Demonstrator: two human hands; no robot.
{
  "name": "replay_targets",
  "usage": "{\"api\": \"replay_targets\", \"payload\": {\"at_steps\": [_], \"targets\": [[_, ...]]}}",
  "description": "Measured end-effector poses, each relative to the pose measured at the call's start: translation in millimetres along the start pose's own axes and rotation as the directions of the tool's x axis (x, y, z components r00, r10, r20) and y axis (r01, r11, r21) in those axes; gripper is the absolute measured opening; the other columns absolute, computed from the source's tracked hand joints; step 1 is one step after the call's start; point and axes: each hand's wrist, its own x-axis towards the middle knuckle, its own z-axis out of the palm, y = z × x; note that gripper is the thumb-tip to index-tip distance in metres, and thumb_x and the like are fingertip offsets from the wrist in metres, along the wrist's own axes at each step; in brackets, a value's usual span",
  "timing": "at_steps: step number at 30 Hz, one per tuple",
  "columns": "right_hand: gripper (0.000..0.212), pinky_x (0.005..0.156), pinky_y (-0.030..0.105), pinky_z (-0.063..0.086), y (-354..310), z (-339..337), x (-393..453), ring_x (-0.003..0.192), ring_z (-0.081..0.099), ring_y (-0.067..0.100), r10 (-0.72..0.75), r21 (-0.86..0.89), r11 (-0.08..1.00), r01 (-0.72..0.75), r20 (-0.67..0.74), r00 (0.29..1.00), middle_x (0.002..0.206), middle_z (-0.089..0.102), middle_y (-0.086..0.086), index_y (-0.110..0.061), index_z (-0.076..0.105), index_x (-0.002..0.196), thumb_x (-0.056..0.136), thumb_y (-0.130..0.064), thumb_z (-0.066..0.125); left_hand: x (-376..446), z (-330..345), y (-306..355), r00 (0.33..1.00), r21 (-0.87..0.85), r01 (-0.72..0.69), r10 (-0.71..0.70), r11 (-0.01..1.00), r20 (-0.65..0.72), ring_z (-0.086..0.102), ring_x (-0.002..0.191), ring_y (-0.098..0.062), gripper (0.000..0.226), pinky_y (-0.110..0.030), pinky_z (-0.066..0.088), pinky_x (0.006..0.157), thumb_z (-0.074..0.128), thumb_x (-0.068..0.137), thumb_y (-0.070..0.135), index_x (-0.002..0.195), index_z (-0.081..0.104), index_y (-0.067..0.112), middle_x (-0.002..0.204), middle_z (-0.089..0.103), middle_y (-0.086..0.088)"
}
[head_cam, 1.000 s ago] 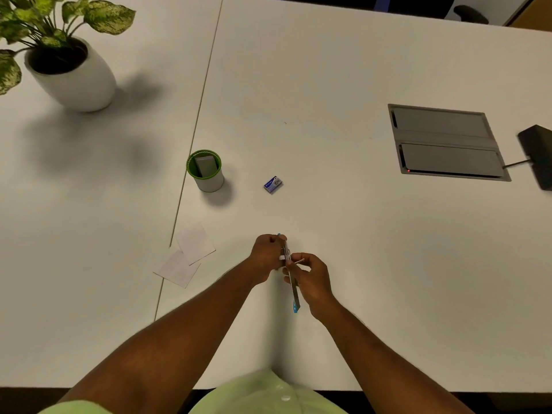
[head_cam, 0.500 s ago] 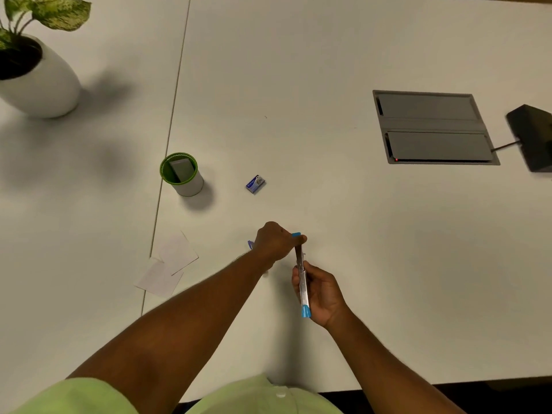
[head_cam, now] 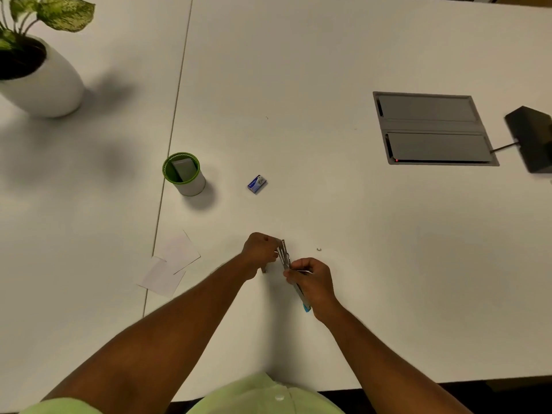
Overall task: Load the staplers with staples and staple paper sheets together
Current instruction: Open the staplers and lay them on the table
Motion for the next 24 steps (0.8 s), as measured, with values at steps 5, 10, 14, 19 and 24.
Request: {"api": "replay_targets", "payload": {"at_steps": [5, 10, 14, 19, 24], "targets": [[0.018, 0.066, 0.022, 0.058, -3, 11, 1, 0.070, 0.071, 0.008, -0.247, -0.304, 0.926, 0.225, -0.037, 0.968, 0.074, 0.074, -0.010, -0.025, 0.071, 0.077, 0.072, -0.013, 0.084, -3, -17, -13, 0.974, 0.194, -0.162, 0.188, 0.968, -0.129, 0.062, 0.072, -0.012, 0.017, -0.021, 0.047, 0.067, 0.060, 0.097, 0.019, 0.099, 0.075, 0.011, 0.086, 0.070, -0.001], [0.018, 0.066, 0.024, 0.056, -6, 24, 10, 0.066, 0.068, 0.004, -0.364, -0.517, 0.808, 0.283, -0.061, 0.929, 0.075, 0.070, -0.012, -0.026, 0.067, 0.078, 0.075, -0.016, 0.081, -8, -51, -33, 0.809, 0.523, -0.354, 0.534, 0.776, -0.246, 0.061, 0.095, -0.015, 0.017, -0.023, 0.043, 0.083, 0.059, 0.098, 0.017, 0.108, 0.070, 0.010, 0.105, 0.069, -0.003], [0.014, 0.072, 0.027, 0.053, -5, 33, 19, 0.070, 0.066, 0.010, -0.418, -0.622, 0.729, 0.287, -0.072, 0.905, 0.079, 0.069, -0.010, -0.021, 0.068, 0.081, 0.076, -0.012, 0.077, -10, -84, -60, 0.697, 0.671, -0.359, 0.665, 0.649, -0.270, 0.056, 0.113, -0.027, 0.025, -0.035, 0.048, 0.091, 0.061, 0.094, 0.015, 0.118, 0.063, 0.008, 0.120, 0.061, -0.009], [0.012, 0.074, 0.030, 0.052, -1, 41, 27, 0.076, 0.063, 0.016, -0.444, -0.664, 0.685, 0.300, -0.054, 0.894, 0.085, 0.066, -0.003, -0.015, 0.068, 0.086, 0.078, -0.009, 0.075, -4, -117, -97, 0.745, 0.791, -0.248, 0.632, 0.560, -0.214, 0.022, 0.152, -0.033, 0.052, -0.044, 0.020, 0.124, 0.055, 0.100, 0.024, 0.146, 0.044, 0.001, 0.156, 0.039, -0.015], [0.013, 0.077, 0.034, 0.053, 4, 43, 33, 0.078, 0.062, 0.019, -0.443, -0.702, 0.654, 0.282, -0.053, 0.895, 0.088, 0.064, 0.000, -0.013, 0.065, 0.088, 0.080, -0.007, 0.074, 4, -140, -118, 0.780, 0.851, -0.200, 0.605, 0.485, -0.162, 0.004, 0.156, -0.025, 0.067, -0.042, 0.010, 0.126, 0.045, 0.103, 0.036, 0.157, 0.021, 0.004, 0.167, 0.012, -0.009]]}}
